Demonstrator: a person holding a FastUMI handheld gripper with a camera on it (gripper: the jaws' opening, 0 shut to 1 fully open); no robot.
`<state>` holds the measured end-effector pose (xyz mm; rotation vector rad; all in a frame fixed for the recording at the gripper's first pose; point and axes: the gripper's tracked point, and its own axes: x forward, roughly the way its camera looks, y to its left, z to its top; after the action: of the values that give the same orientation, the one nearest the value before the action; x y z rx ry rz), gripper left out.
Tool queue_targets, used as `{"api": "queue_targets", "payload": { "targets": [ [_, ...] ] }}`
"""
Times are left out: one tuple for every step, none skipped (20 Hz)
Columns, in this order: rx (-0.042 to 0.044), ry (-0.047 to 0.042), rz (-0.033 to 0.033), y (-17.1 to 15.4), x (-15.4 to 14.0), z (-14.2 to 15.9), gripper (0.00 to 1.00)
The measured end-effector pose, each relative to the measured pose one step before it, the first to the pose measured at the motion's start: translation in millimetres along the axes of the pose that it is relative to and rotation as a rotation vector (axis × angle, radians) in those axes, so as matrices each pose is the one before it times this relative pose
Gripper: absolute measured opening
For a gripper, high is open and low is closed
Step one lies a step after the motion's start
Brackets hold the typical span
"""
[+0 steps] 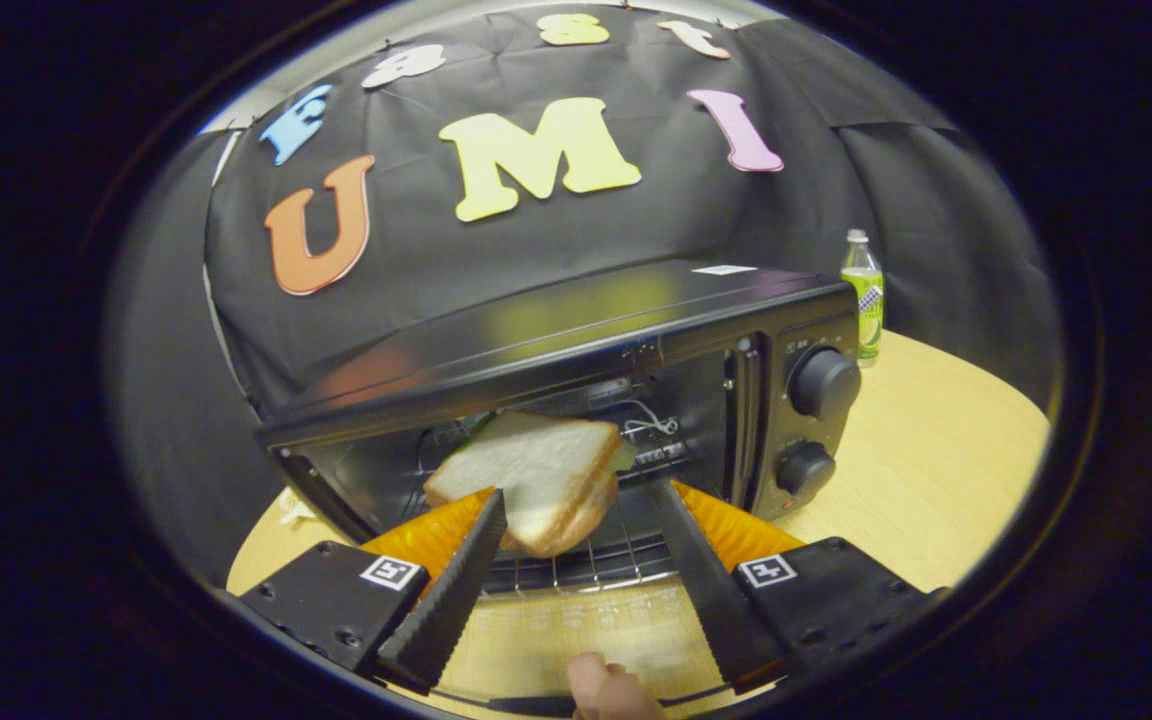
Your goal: Open the toaster oven, put the food inside, and close the toaster oven door.
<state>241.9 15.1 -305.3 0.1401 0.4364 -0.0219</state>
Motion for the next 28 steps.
{"api": "queue_targets", "payload": {
  "targets": [
    [-0.02542, 0.00391, -0.00345, -1.73, -13.18, -2.12, 1.00],
    [-0.02479, 0.00714, -0.00594, 0.06, -10.11, -2.95, 1.00],
    [-0.01482, 0.00893, -0.00891, -0.43, -9.92, -5.27, 1.00],
    [-0.00958, 0.01176, 0.00241, 1.52, -9.24, -4.71, 1.00],
    [-0.00003, 0.01803, -0.00257, 2.51, -5.37, -8.28, 1.00],
    [0.00397, 0.02504, -0.00175, -0.81, -8.57, -7.98, 1.00],
    [0.00089, 0.01531, 0.01130, 3.86, -4.99, -6.08, 1.00],
    [-0.00137, 0.02097, -0.00347, 0.10, -5.71, -6.84, 1.00],
    [0.00261, 0.01957, -0.00967, -3.34, -6.14, -7.71, 1.00],
    [0.00540, 0.01340, -0.01061, -2.27, -5.26, -6.65, 1.00],
    [-0.00824, 0.02517, 0.00083, 1.47, -3.12, -9.98, 1.00],
    [-0.01557, 0.03614, -0.00020, 1.86, -2.89, -11.09, 1.00],
    [-0.01919, 0.03202, -0.00544, -0.76, -8.53, -9.41, 1.00],
    [-0.02385, 0.02586, -0.01161, 1.32, -1.53, -9.80, 1.00],
    [-0.02632, 0.01216, -0.00972, 1.54, -1.57, -7.06, 1.00],
    [-0.02087, 0.01041, -0.01345, 0.09, -0.61, -5.55, 1.00],
    [-0.00801, 0.02036, -0.01427, -1.43, -0.70, -7.84, 1.00],
    [0.00237, 0.01358, 0.00383, 2.24, 0.24, -3.83, 1.00],
    [0.00991, 0.01366, 0.00986, 2.37, 0.65, -3.26, 1.00],
    [0.00869, 0.00632, 0.01158, 1.96, 1.58, -1.58, 1.00],
    [0.00693, 0.00831, 0.00261, -0.78, 2.20, -2.24, 1.00],
    [0.00596, 0.00894, -0.00346, -2.05, 3.75, -1.98, 1.00],
    [0.01013, 0.01474, -0.00604, -2.34, 4.41, -4.08, 1.00],
    [0.01375, 0.01502, 0.00439, 0.22, 4.61, -3.82, 1.00],
    [0.01401, 0.01391, 0.00825, 0.83, 5.38, -3.57, 1.00],
    [0.01123, 0.01847, 0.00789, 0.92, 4.57, -2.99, 1.00],
    [-0.01401, -0.02485, -0.00370, 1.20, -1.58, 5.46, 1.00],
    [-0.02115, 0.01807, -0.00406, -0.45, 1.06, -2.87, 1.00]
  ]
}}
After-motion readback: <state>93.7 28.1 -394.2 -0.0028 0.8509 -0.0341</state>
